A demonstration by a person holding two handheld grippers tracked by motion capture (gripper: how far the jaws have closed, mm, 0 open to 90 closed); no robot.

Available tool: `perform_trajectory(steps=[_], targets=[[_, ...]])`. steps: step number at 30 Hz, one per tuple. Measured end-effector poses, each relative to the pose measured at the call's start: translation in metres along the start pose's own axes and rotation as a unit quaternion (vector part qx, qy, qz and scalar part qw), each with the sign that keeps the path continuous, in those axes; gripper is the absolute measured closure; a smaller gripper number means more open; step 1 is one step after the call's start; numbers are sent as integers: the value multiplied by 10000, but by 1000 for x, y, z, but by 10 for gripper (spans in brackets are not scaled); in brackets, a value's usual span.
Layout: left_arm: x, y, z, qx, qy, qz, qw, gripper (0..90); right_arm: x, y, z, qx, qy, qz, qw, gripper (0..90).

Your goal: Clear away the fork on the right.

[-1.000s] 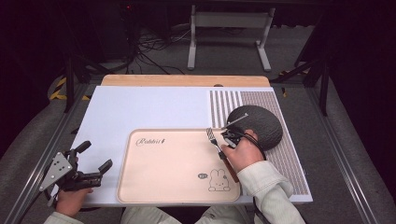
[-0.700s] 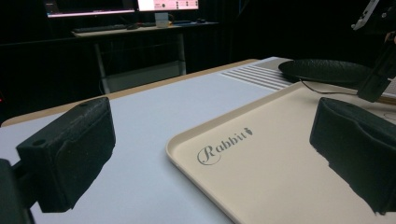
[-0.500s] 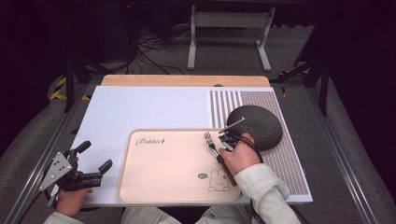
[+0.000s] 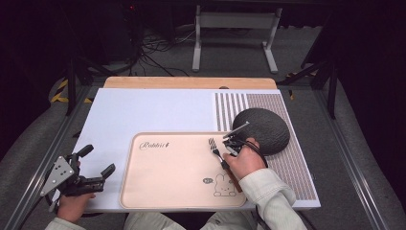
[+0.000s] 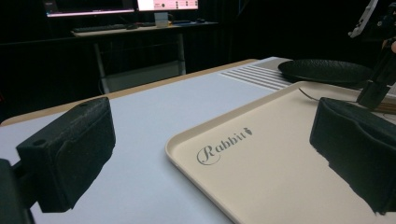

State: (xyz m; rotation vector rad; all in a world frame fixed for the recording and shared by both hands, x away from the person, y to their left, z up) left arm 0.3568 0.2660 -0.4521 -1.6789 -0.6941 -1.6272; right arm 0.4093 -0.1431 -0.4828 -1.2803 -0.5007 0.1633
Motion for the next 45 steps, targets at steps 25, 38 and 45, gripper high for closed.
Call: perform_trajectory(steps=[25, 38, 45], targets=[[0, 0, 1, -4, -1, -12, 10000, 7, 34, -25, 11, -369, -2266, -1101, 9670, 115], [0, 0, 1, -7, -4, -9, 10000, 7, 53, -29, 33, 226, -3352, -1396, 9314, 162], [0, 0, 1, -10, -4, -7, 10000, 7, 59, -24, 36, 419, -3854, -1272, 9130, 264]])
Point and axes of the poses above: each handheld gripper's, and its own axes: y roughly forward along the jaws, x roughly out of its top, z roughly to its left, the point moved 7 cm from there along y, roughly forward along the jaws, and after that the axes turned 1 degree about -y, right-handed, at the moved point
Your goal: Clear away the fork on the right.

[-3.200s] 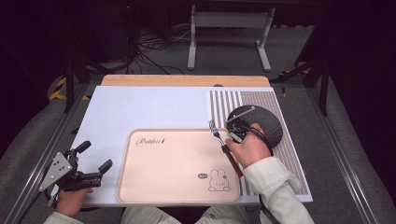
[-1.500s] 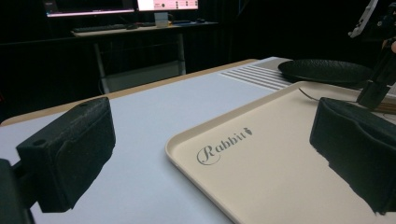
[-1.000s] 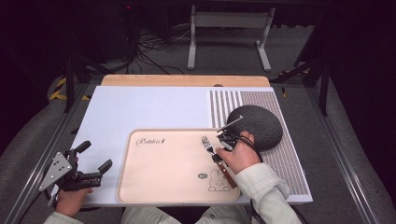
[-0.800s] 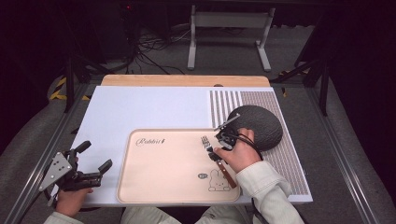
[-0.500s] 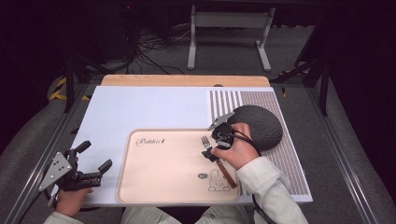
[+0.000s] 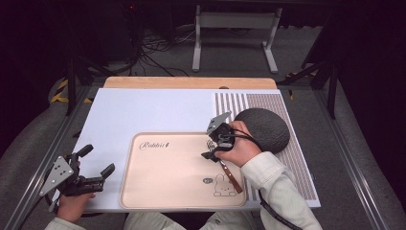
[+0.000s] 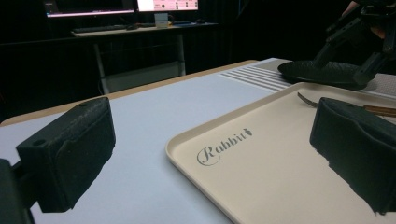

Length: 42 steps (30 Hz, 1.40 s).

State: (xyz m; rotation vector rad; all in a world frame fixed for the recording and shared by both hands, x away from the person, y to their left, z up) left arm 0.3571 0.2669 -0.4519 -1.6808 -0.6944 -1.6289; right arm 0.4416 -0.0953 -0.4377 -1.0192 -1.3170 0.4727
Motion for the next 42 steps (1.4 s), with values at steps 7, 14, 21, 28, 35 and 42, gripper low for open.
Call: perform_trajectory(steps=[7, 14, 21, 28, 35, 42], targets=[[0, 0, 0, 0, 6, 3, 10000, 7, -4, 7, -2, 173, -316, 326, 9988, 676], [0, 0, 0, 4, 0, -1, 10000, 7, -9, 17, -3, 243, -436, 449, 9977, 900], [0, 0, 0, 2, 8, 5, 10000, 7, -17, 27, -6, 269, -310, 625, 9972, 900], [0, 0, 0, -1, 5, 13, 10000, 7, -23, 38, -10, 290, -327, 754, 9962, 900], [0, 0, 0, 0, 6, 6, 10000, 7, -27, 43, -10, 310, -268, 851, 9955, 900], [0, 0, 0, -4, 10, 10, 10000, 7, -28, 44, -11, 260, -219, 891, 9954, 900]])
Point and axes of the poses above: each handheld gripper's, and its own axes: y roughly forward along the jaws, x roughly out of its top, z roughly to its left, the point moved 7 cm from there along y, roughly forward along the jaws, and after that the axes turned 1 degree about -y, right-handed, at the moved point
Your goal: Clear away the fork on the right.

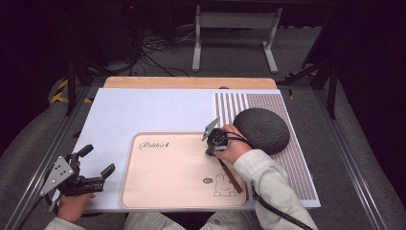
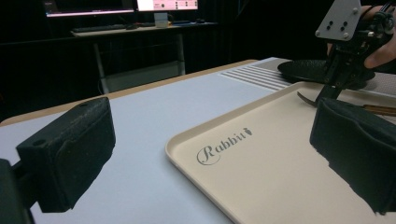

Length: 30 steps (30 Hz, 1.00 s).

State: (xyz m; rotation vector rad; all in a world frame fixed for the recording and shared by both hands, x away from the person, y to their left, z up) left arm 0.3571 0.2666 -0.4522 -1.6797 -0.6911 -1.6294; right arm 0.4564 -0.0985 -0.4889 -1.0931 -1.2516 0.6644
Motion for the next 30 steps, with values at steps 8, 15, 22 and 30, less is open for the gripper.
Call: perform_trajectory(steps=[8, 15, 22, 30], targets=[[0, 0, 0, -4, 1, -8, 10000, 7, -4, -2, -7, -139, 144, 72, 9998, 900], [0, 0, 0, -2, -10, 4, 10000, 7, -12, -6, -16, -271, 306, 103, 9991, 900], [0, 0, 0, -2, -20, 4, 10000, 7, -18, -8, -21, -347, 494, 134, 9981, 900], [0, 0, 0, -1, -20, 2, 10000, 7, -22, -10, -25, -388, 609, 156, 9973, 900]])
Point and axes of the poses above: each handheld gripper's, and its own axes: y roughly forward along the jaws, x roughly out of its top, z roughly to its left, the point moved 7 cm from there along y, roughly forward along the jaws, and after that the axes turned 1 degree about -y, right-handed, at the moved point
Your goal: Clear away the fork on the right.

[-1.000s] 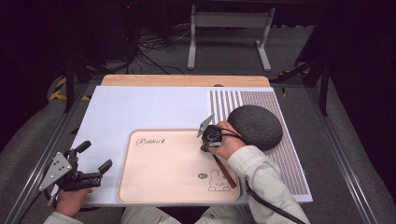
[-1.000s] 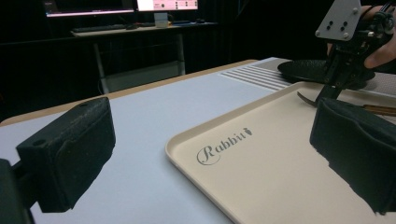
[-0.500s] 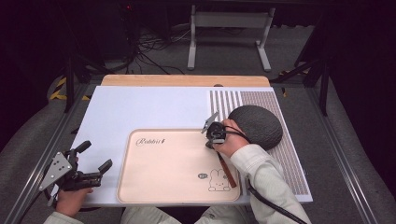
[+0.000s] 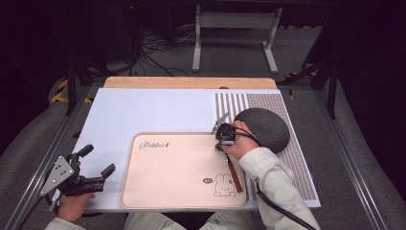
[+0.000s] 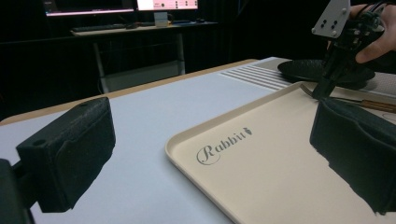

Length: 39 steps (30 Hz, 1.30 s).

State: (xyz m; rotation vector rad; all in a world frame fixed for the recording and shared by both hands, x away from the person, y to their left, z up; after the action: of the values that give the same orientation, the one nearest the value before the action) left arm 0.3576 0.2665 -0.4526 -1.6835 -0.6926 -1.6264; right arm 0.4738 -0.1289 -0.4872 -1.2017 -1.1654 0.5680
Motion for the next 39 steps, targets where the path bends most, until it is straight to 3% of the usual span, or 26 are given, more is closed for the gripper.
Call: perform_trajectory(steps=[30, 39], targets=[[0, 0, 0, -6, -3, 2, 10000, 7, -17, -8, -14, -160, 544, 129, 9983, 900], [0, 0, 0, -6, 4, -1, 10000, 7, -12, -16, -12, -181, 524, -158, 9983, 900]])
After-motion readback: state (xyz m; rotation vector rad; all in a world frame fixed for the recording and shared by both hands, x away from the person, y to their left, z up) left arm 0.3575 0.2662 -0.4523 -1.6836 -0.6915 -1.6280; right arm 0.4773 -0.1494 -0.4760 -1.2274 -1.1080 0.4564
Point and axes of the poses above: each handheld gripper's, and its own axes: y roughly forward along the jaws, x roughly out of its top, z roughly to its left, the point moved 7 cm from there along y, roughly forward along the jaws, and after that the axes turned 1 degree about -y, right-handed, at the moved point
